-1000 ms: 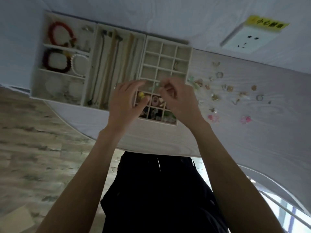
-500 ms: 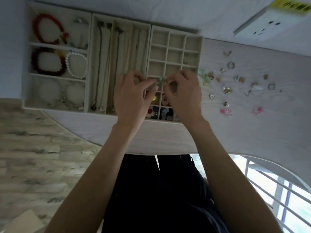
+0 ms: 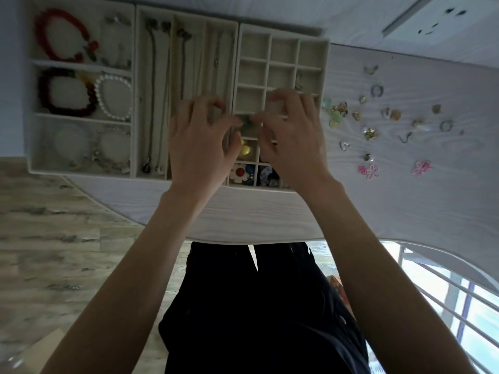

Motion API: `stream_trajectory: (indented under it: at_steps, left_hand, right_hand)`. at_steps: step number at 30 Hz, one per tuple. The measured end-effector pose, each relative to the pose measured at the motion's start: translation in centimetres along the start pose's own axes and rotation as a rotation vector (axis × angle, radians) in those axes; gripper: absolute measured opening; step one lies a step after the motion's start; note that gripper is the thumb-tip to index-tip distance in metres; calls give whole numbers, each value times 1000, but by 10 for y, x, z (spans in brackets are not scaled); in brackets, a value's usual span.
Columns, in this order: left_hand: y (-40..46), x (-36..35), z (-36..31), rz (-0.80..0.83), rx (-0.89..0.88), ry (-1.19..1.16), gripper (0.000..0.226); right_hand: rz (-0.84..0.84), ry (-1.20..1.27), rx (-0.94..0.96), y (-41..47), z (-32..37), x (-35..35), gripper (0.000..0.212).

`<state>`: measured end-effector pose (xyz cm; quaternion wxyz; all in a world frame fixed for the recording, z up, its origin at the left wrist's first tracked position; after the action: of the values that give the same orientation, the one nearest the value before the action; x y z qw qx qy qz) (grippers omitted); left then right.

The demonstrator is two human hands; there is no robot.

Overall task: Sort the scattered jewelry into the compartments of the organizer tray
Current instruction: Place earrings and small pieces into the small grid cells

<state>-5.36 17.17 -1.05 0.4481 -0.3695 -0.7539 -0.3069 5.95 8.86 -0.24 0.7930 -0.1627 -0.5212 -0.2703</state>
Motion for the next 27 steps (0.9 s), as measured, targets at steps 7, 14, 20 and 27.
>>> stream_trajectory:
  at_steps: [7,14,20,27]
  left_hand:
    - [4,-4,-3,87,-53,100,23]
    - [-1,-6,-1,54,-42,16,18]
    - [-1,-6,2,64,-54,10,15]
    - [0,-4,-2,86,-98,116,19]
  right_hand:
    - [50,-116,-7,11,3,-7,29]
    - [18,-56,14,5,3,-8,19]
    - [122,-176,102,12,2,-10,31]
    - [135,-171,153,11,-1,-13,25]
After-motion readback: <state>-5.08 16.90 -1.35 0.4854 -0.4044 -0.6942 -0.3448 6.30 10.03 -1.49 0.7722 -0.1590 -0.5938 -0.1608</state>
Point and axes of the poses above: each hand's wrist, its own y-axis towards the middle knuckle, its own x-axis out of the back of the hand, z = x × y, the point moved 5 cm from there along y, towards the middle knuckle, and after that the axes turned 9 degrees about -x, right-handed, at the moved point
